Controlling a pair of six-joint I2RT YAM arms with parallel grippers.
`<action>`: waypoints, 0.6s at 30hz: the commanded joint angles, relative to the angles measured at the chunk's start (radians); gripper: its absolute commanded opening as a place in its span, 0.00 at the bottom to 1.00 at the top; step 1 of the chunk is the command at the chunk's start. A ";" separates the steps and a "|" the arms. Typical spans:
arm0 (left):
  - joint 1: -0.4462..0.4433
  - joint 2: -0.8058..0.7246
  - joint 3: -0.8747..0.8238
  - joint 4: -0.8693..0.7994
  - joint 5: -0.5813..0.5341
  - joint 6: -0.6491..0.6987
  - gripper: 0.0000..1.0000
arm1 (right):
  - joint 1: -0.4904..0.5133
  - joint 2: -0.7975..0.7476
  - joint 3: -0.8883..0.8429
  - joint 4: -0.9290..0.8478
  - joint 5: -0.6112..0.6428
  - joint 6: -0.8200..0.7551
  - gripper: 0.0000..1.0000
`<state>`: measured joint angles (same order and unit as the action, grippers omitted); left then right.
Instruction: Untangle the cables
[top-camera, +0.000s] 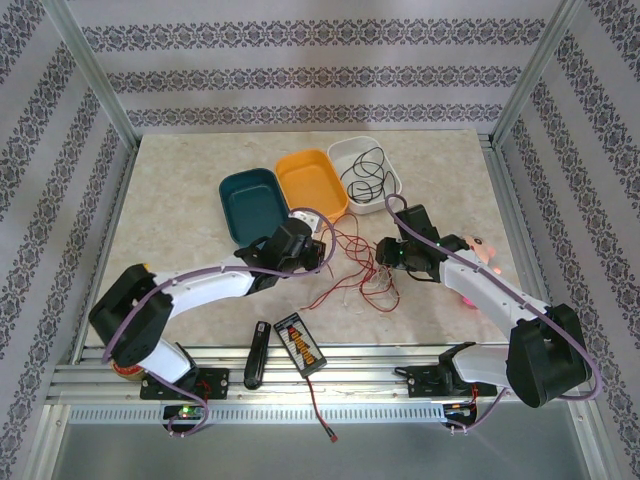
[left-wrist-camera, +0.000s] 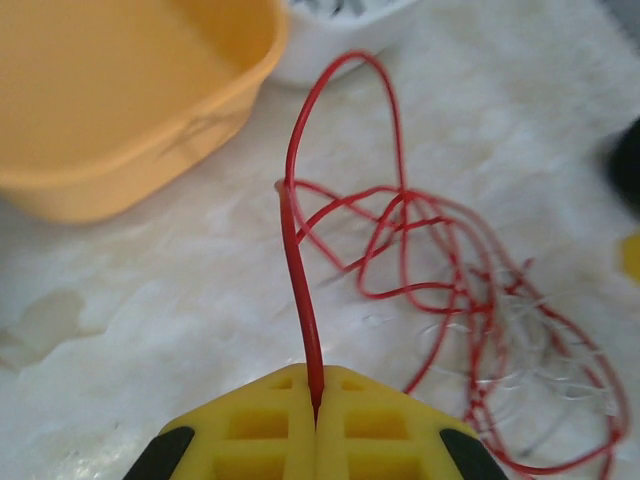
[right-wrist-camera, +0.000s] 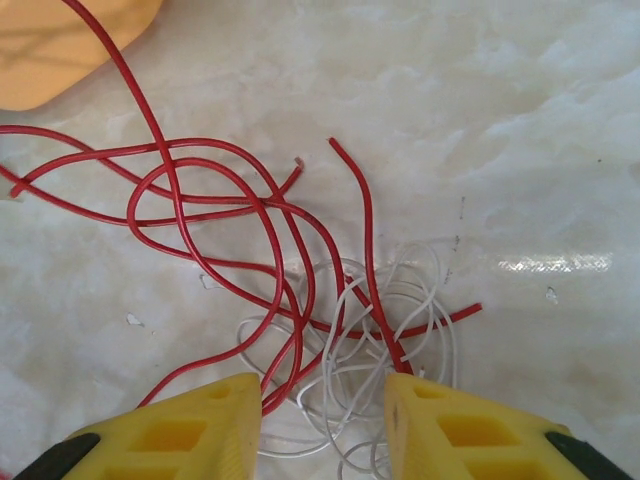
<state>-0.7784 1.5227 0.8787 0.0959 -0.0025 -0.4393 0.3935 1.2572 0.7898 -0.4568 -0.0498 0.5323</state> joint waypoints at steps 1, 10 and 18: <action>-0.023 -0.079 -0.012 0.054 0.045 0.105 0.00 | 0.014 0.003 0.001 0.030 0.014 -0.002 0.37; -0.045 -0.200 0.034 0.055 0.135 0.205 0.00 | 0.029 0.000 0.006 0.056 0.025 0.008 0.37; -0.047 -0.225 0.142 0.050 0.155 0.285 0.00 | 0.043 -0.039 -0.004 0.100 0.013 0.006 0.37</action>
<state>-0.8116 1.3262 0.9668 0.1200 0.1310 -0.2146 0.4213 1.2518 0.7898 -0.3969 -0.0425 0.5331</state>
